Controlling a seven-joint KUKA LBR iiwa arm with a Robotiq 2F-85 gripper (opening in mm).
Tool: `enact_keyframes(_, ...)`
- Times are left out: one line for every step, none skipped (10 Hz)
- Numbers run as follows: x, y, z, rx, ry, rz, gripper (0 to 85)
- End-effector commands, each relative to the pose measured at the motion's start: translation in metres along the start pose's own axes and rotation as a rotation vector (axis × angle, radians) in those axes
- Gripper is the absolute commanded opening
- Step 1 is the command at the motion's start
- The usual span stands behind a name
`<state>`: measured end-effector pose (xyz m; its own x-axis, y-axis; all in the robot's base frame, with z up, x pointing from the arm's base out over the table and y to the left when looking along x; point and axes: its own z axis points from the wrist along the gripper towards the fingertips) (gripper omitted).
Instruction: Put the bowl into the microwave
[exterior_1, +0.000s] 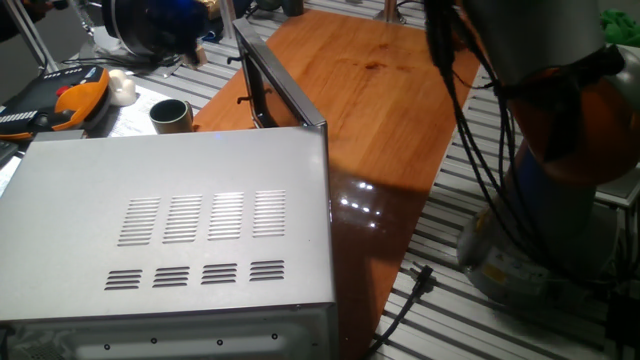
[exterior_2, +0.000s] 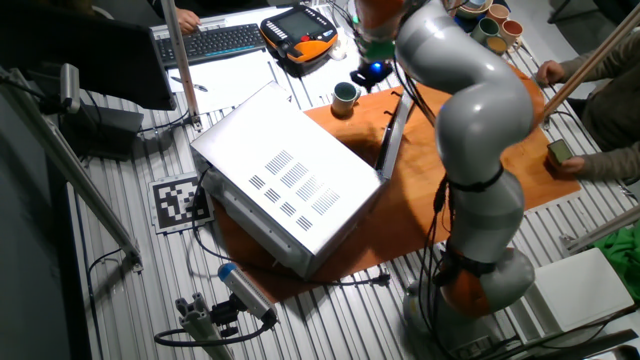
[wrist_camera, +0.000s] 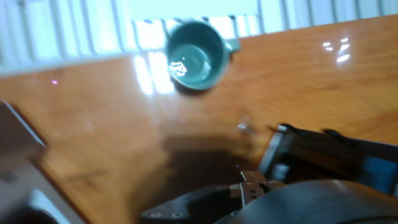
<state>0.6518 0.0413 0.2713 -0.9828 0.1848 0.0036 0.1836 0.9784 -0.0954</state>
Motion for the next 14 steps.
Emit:
enact_keyframes(-0.001, 0.019, -0.002, -0.008, 0.000, 0.023, 0.0)
enact_keyframes(-0.003, 0.027, -0.001, -0.005, -0.001, 0.040, 17.0)
enact_keyframes(-0.005, 0.032, 0.002, -0.010, -0.009, 0.072, 34.0)
enact_keyframes(-0.007, 0.033, 0.008, -0.012, -0.026, 0.082, 34.0)
enact_keyframes(-0.009, 0.035, 0.016, -0.019, -0.034, 0.094, 34.0)
enact_keyframes(-0.009, 0.036, 0.019, -0.038, -0.027, 0.103, 34.0)
enact_keyframes(-0.009, 0.039, 0.019, -0.061, -0.006, 0.115, 34.0)
enact_keyframes(-0.008, 0.041, 0.020, -0.054, 0.002, 0.110, 34.0)
enact_keyframes(-0.008, 0.044, 0.018, -0.064, 0.008, 0.113, 34.0)
enact_keyframes(-0.007, 0.045, 0.018, -0.096, 0.019, 0.110, 17.0)
enact_keyframes(-0.007, 0.046, 0.017, -0.115, 0.046, 0.096, 0.0)
enact_keyframes(-0.004, 0.050, 0.012, -0.116, 0.059, 0.109, 0.0)
enact_keyframes(-0.002, 0.051, 0.009, -0.120, 0.072, 0.146, 0.0)
enact_keyframes(-0.002, 0.051, 0.009, -0.120, 0.079, 0.204, 0.0)
